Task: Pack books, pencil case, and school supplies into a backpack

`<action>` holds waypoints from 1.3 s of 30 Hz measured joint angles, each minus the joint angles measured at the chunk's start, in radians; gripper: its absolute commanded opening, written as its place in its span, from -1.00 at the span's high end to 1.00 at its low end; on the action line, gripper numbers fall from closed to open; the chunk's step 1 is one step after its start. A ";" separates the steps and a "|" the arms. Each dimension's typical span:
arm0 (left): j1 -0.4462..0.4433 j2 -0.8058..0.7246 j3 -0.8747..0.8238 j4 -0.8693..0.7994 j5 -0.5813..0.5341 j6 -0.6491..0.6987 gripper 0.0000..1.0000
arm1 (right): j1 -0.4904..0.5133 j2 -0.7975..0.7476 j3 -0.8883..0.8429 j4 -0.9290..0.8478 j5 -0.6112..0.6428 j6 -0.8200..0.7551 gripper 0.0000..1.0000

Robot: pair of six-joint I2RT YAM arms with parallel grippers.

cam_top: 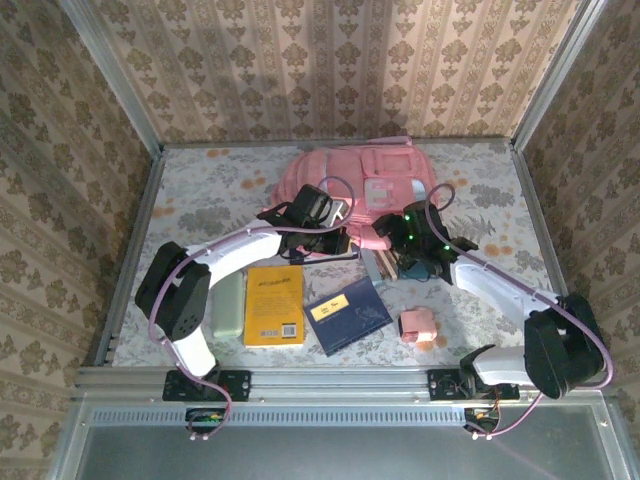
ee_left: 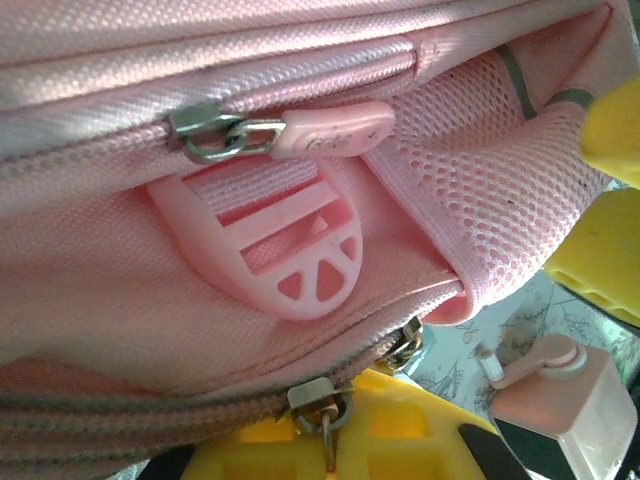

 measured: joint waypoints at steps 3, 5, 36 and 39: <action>0.002 0.000 0.000 0.009 0.012 -0.007 1.00 | 0.009 0.034 -0.006 0.125 0.000 0.060 -0.27; 0.005 0.000 0.000 0.016 0.016 -0.008 1.00 | 0.010 0.054 -0.014 0.174 0.005 0.084 0.02; 0.150 -0.052 -0.072 -0.008 0.102 0.024 1.00 | -0.103 0.081 -0.024 0.159 -0.048 -0.027 1.00; 0.180 -0.063 -0.096 -0.008 0.104 0.023 1.00 | -0.127 0.092 -0.008 0.128 -0.068 -0.065 1.00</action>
